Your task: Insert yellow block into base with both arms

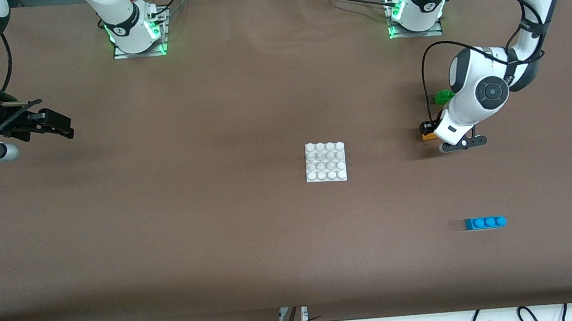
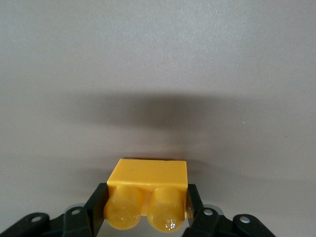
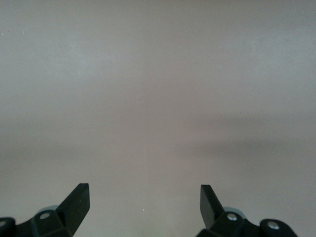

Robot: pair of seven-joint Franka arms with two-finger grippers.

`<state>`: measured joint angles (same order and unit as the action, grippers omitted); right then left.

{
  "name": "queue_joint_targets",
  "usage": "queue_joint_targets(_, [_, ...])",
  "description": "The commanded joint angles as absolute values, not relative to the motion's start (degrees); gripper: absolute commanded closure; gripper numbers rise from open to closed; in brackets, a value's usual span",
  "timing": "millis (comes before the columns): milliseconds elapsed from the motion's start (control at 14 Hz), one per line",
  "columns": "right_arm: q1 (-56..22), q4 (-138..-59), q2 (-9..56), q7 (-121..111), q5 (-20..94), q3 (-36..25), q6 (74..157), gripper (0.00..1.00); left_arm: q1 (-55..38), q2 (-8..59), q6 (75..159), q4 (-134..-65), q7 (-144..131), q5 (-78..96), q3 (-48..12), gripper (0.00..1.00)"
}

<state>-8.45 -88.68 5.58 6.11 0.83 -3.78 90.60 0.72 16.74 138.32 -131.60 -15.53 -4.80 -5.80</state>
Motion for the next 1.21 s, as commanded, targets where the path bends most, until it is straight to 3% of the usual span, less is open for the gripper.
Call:
queue_joint_targets(0, [-8.26,-87.89,5.71,5.18,1.14,-3.87,90.70,0.01,0.53,12.93,131.95,-128.87,-16.26,-6.06,-5.98,0.63])
queue_joint_targets(286, [-8.26,-87.89,5.71,5.10,1.23,-3.87,90.70,0.01,-0.61,13.79,116.83,-114.73,-16.70,-5.37,-9.83,0.63])
queue_joint_targets(500, [-8.26,-87.89,5.71,5.10,1.32,-3.87,90.70,0.01,-2.10,17.74,114.88,-106.98,-18.44,-2.73,-14.49,0.63])
queue_joint_targets(1143, [-8.17,-87.89,5.71,5.10,1.49,-3.96,90.79,0.01,-19.33,37.07,114.96,-87.73,-38.85,-2.72,-14.68,0.62])
